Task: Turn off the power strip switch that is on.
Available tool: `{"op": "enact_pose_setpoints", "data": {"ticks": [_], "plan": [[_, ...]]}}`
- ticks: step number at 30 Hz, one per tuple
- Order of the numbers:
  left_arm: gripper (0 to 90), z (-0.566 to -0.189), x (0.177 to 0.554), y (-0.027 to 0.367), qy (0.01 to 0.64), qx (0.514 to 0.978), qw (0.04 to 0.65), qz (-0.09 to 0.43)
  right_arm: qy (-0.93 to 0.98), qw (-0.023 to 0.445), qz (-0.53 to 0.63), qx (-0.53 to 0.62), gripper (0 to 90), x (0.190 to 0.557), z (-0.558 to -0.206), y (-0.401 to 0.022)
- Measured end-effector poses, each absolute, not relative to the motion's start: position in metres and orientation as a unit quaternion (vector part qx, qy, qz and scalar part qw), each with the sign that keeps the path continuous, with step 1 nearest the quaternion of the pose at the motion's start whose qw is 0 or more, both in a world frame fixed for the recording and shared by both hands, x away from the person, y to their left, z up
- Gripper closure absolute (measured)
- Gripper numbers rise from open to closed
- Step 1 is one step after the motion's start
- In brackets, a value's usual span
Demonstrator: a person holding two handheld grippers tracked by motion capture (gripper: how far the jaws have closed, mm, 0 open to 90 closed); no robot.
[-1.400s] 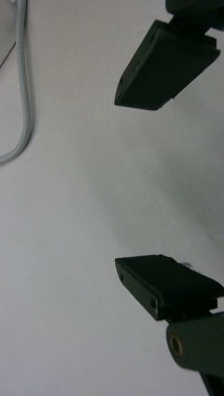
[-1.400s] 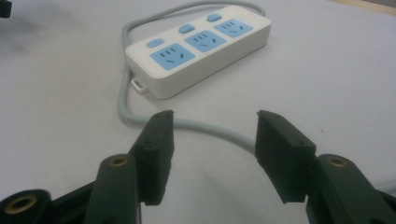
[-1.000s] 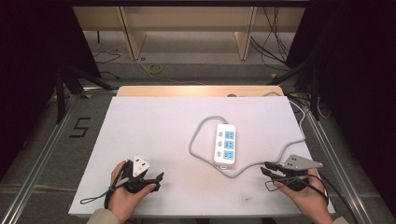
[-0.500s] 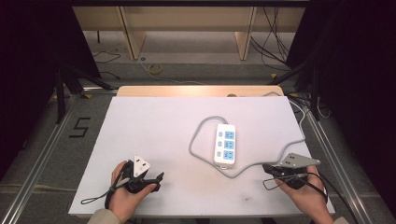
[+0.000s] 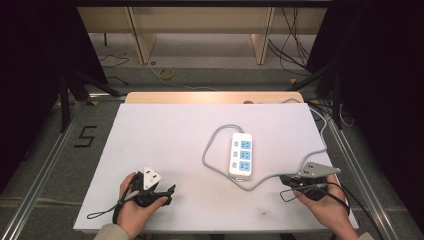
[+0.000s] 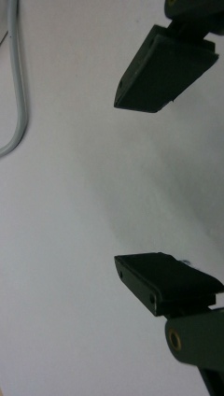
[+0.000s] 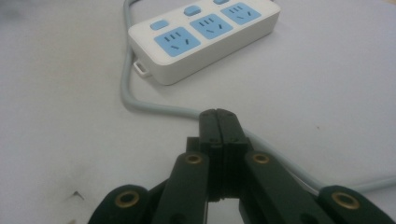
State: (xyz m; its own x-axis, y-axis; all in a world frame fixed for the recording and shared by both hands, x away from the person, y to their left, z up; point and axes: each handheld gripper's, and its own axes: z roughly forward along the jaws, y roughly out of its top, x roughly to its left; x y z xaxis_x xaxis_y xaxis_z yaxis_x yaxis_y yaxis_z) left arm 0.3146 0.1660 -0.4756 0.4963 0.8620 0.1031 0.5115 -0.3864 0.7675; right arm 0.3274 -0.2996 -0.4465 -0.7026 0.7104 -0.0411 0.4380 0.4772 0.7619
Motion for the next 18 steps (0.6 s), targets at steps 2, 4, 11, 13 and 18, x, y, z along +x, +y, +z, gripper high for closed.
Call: {"op": "enact_pose_setpoints", "data": {"ticks": [2,4,11,13,18], "plan": [[19.8,-0.4755,0.3146,0.1661,0.433,0.793,0.345,0.254,0.843,0.177,0.378,0.339,90.0,0.3282,-0.4464,-0.2983],[19.9,-0.4754,0.3146,0.166,0.433,0.793,0.346,0.254,0.845,0.175,0.376,0.337,90.0,0.3287,-0.4459,-0.2969],[20.3,-0.4747,0.3146,0.1655,0.431,0.792,0.347,0.257,0.844,0.177,0.38,0.334,90.0,0.3304,-0.4441,-0.2945],[20.5,-0.4743,0.3145,0.1656,0.43,0.792,0.348,0.259,0.845,0.179,0.378,0.333,90.0,0.331,-0.4438,-0.2941],[20.9,-0.4745,0.3148,0.1653,0.43,0.792,0.347,0.259,0.85,0.178,0.369,0.332,90.0,0.3321,-0.4438,-0.2917]]}}
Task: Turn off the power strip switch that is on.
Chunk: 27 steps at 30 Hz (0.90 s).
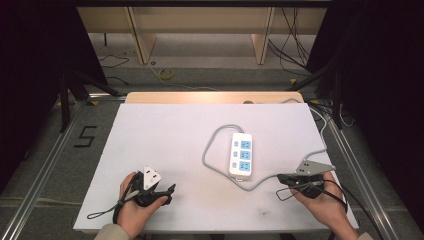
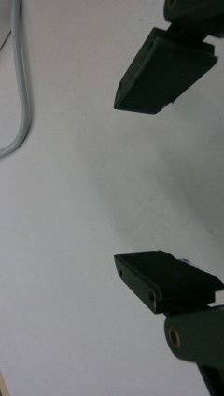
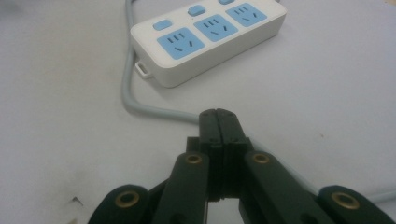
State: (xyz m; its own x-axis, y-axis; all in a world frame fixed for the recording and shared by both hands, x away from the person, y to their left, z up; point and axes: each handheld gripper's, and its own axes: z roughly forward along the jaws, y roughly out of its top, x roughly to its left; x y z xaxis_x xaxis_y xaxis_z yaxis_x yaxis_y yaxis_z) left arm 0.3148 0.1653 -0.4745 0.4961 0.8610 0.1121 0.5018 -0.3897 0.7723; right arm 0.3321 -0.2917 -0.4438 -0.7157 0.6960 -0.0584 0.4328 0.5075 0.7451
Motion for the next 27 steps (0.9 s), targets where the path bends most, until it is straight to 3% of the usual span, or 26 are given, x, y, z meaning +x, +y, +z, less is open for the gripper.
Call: {"op": "enact_pose_setpoints", "data": {"ticks": [27], "plan": [[21.7,-0.473,0.314,0.165,0.426,0.792,0.351,0.261,0.857,0.174,0.363,0.322,90.0,0.342,-0.438,-0.274]]}}
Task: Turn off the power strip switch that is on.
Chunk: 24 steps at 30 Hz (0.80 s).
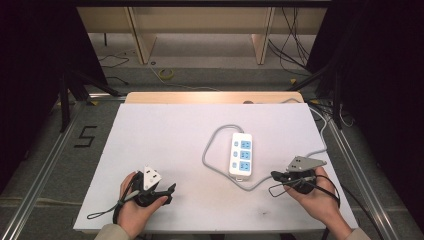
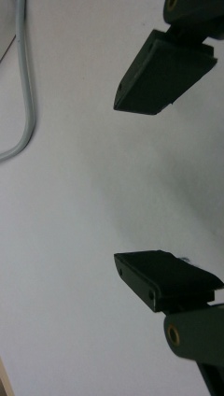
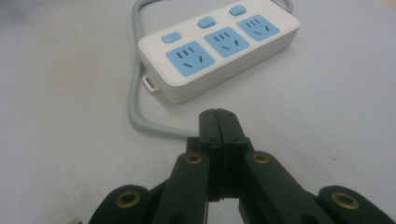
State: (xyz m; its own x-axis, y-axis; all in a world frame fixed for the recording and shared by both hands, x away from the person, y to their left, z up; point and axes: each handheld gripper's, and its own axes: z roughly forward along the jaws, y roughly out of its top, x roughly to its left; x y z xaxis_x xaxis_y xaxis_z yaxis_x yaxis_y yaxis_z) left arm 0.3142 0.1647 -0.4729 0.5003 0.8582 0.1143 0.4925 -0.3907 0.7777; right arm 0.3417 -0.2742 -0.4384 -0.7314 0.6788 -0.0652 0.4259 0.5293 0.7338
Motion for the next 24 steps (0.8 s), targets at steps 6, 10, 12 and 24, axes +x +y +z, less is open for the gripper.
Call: {"op": "enact_pose_setpoints", "data": {"ticks": [6,10,12,24], "plan": [[21.9,-0.473,0.314,0.164,0.427,0.791,0.353,0.261,0.857,0.174,0.364,0.321,90.0,0.344,-0.437,-0.271],[22.1,-0.473,0.314,0.164,0.426,0.791,0.352,0.261,0.858,0.174,0.362,0.32,90.0,0.344,-0.436,-0.269],[22.1,-0.473,0.314,0.164,0.426,0.791,0.352,0.261,0.859,0.174,0.36,0.32,90.0,0.345,-0.436,-0.268],[22.1,-0.473,0.314,0.164,0.425,0.792,0.351,0.262,0.86,0.175,0.359,0.317,90.0,0.349,-0.434,-0.261]]}}
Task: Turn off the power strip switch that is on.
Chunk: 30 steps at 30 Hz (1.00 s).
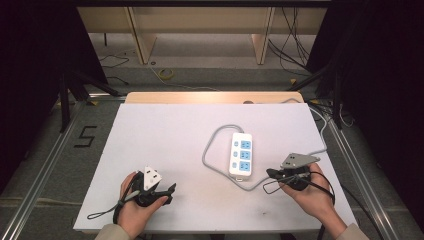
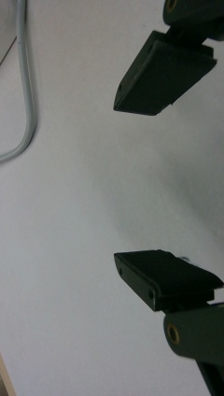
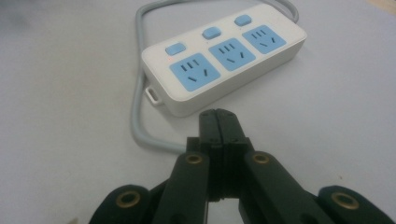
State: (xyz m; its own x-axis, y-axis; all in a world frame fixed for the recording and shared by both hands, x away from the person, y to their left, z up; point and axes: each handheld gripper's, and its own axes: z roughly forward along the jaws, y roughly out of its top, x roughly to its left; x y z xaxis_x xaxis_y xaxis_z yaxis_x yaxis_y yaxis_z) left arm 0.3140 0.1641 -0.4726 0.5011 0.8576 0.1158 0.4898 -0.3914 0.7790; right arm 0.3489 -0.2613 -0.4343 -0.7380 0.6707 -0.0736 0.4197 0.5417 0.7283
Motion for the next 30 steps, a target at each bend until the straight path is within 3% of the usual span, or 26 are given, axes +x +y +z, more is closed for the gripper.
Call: {"op": "enact_pose_setpoints", "data": {"ticks": [30], "plan": [[21.8,-0.472,0.314,0.163,0.424,0.792,0.353,0.261,0.864,0.176,0.355,0.311,90.0,0.357,-0.431,-0.249]]}}
